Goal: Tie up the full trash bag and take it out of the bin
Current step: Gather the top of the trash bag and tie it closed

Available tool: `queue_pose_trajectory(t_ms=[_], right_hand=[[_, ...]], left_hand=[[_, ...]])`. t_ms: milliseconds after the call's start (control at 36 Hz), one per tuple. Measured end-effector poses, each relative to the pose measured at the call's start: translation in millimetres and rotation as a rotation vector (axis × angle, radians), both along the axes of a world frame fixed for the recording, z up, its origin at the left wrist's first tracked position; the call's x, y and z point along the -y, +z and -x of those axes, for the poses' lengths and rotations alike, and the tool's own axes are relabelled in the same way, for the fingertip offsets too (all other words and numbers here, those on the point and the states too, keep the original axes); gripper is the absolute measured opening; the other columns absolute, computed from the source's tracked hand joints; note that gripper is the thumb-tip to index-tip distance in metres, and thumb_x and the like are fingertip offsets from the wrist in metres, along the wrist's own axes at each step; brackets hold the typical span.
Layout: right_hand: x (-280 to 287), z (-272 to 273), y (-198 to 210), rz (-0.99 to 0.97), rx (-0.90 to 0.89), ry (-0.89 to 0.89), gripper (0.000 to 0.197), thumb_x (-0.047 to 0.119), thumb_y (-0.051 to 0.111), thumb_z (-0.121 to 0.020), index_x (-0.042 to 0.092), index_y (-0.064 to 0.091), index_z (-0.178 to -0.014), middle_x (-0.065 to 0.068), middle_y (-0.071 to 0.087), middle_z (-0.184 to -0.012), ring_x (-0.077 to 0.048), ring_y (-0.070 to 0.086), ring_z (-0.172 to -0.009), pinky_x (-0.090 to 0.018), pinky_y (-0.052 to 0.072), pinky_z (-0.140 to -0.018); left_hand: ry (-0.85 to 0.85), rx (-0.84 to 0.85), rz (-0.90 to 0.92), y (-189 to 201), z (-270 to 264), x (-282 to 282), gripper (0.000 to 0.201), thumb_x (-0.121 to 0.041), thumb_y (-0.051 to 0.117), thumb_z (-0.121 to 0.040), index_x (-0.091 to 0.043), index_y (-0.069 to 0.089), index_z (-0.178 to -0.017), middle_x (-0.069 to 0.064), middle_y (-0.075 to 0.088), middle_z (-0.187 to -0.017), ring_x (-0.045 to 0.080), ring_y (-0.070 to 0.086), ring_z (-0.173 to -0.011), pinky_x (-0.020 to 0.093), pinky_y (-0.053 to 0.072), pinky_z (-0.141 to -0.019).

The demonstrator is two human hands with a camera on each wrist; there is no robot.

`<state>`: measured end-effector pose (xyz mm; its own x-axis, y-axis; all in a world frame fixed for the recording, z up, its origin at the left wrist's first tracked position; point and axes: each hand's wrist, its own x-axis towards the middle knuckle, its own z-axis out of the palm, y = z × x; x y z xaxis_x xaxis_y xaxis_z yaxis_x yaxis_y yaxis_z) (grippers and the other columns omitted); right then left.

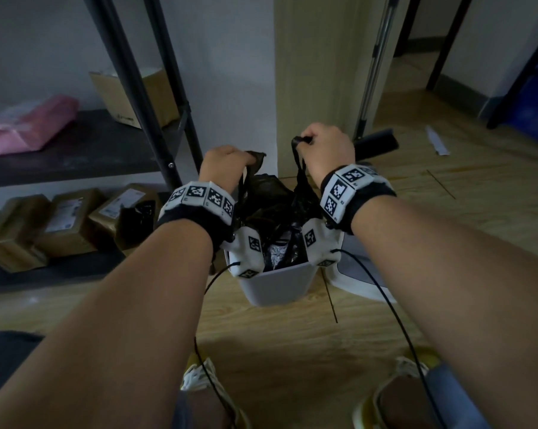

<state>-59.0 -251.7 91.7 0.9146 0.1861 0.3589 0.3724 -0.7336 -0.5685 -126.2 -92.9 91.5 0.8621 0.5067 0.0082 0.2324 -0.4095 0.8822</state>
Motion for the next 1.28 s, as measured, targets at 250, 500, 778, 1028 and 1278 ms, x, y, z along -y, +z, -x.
queue_pose_trajectory(t_ms=[250, 500, 778, 1028, 1278], right_hand=[[-2.7, 0.9, 1.4, -0.047, -0.057, 0.09, 0.023, 0.018, 0.053, -0.088, 0.027, 0.072, -0.097, 0.005, 0.072, -0.104, -0.022, 0.066, -0.099, -0.044, 0.049, -0.094], [-10.5, 0.2, 3.7, 0.029, -0.117, 0.277, 0.02, 0.013, 0.056, -0.086, 0.023, 0.072, -0.093, 0.002, 0.072, -0.1, -0.02, 0.067, -0.092, -0.038, 0.055, -0.086], [-19.5, -2.3, 4.3, 0.017, -0.144, 0.327, 0.009, 0.014, 0.064, -0.082, 0.02, 0.058, -0.084, 0.0, 0.066, -0.081, -0.021, 0.066, -0.08, -0.033, 0.054, -0.072], [-15.3, -5.4, -7.5, 0.054, -0.163, 0.243, 0.032, 0.002, 0.045, -0.084, 0.023, 0.062, -0.101, 0.006, 0.067, -0.1, -0.017, 0.064, -0.094, -0.036, 0.052, -0.089], [-9.8, -6.3, -23.9, 0.19, -0.265, 0.235, 0.02, 0.027, 0.063, -0.084, 0.031, 0.071, -0.102, 0.008, 0.07, -0.112, -0.018, 0.061, -0.11, -0.041, 0.04, -0.105]], left_hand=[[-0.046, 0.004, 0.122, -6.6, -11.1, 1.6, 0.02, -0.011, 0.061, -0.088, -0.01, 0.068, -0.106, 0.004, 0.062, -0.095, 0.015, 0.058, -0.092, 0.019, 0.041, -0.066], [-0.168, -0.126, -0.027, -18.1, -12.6, 14.9, 0.056, 0.0, 0.064, -0.078, -0.03, 0.055, -0.124, 0.002, 0.069, -0.092, 0.007, 0.057, -0.072, 0.018, 0.04, -0.058], [-0.309, -0.147, -0.091, -24.9, -15.4, 21.3, 0.019, -0.031, 0.069, -0.084, -0.028, 0.061, -0.101, -0.006, 0.061, -0.064, 0.0, 0.055, -0.047, 0.004, 0.035, -0.035], [-0.234, -0.135, -0.046, -41.7, -22.9, 12.5, 0.019, -0.024, 0.056, -0.094, -0.009, 0.064, -0.089, -0.003, 0.064, -0.067, 0.007, 0.055, -0.053, 0.011, 0.045, -0.05], [-0.254, -0.135, -0.019, -43.2, -24.1, 9.8, 0.016, -0.026, 0.055, -0.095, -0.014, 0.066, -0.093, -0.004, 0.067, -0.069, -0.005, 0.055, -0.037, 0.007, 0.04, -0.039]])
